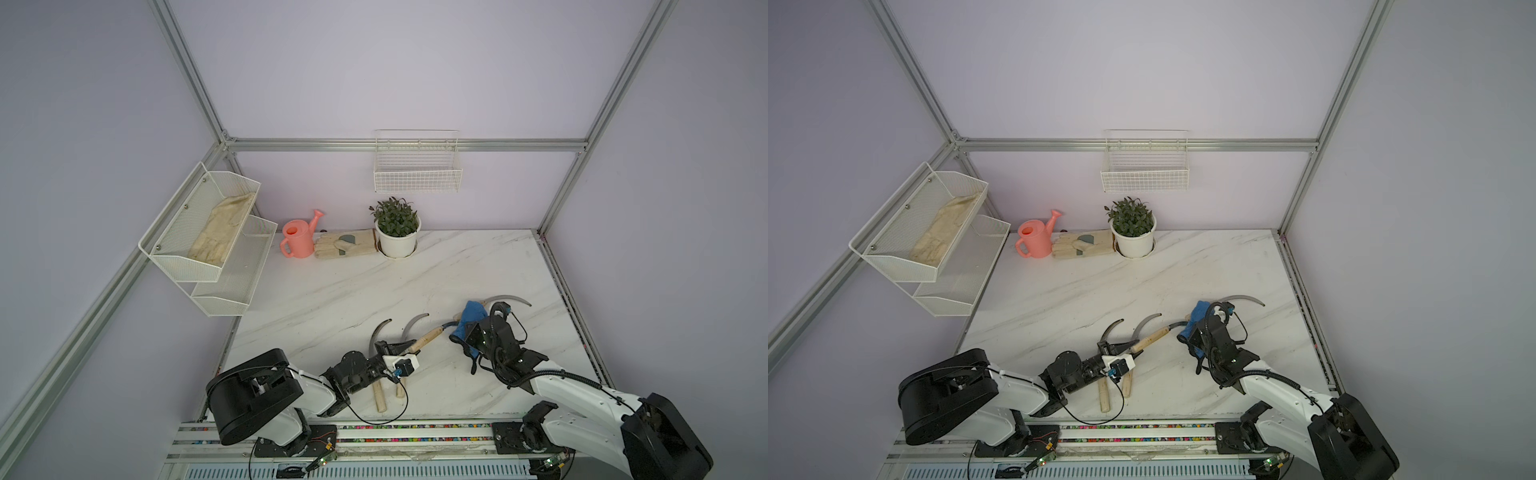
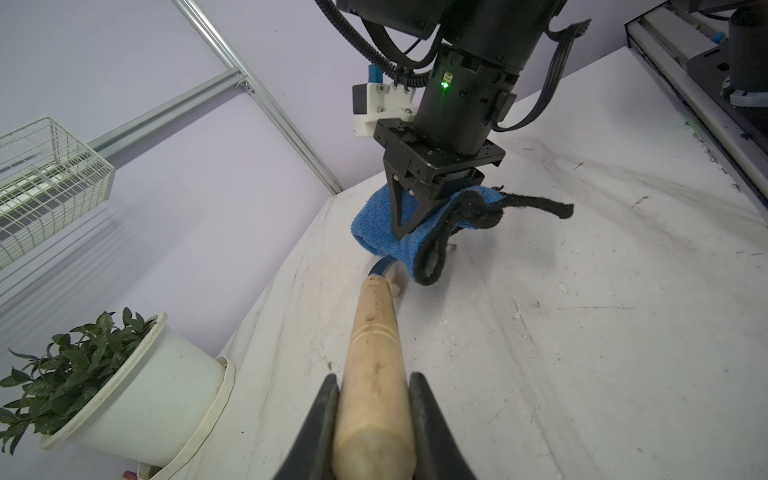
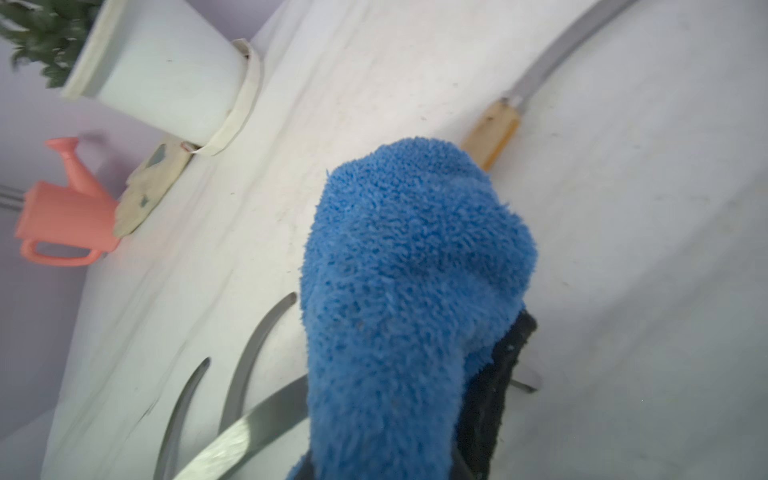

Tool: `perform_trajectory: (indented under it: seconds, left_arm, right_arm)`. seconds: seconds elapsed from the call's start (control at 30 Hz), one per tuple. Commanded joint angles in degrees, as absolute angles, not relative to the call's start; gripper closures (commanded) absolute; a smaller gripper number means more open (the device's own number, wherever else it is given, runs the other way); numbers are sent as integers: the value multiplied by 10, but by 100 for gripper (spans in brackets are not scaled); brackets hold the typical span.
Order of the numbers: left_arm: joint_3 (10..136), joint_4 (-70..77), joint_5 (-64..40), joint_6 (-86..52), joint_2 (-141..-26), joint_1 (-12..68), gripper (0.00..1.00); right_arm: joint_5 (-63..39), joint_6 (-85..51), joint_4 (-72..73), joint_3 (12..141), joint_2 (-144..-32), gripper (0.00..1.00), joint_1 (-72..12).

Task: Wipe small sickles with rags
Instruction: Wipe the small sickle.

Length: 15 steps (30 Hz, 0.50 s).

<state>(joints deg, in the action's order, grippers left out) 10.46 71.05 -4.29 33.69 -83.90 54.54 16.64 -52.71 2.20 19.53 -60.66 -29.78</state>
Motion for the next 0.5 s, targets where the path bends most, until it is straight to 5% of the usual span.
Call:
perform_trajectory:
  seconds: [0.0,0.47]
  left_arm:
    - [92,741,-47,338,-822,548,100]
    - [93,741,-49,338,-822,548,100]
  right_arm:
    - [201,-569,-17,172,-584,100,-275]
    - [41,-445,73,203,-535,100,-265]
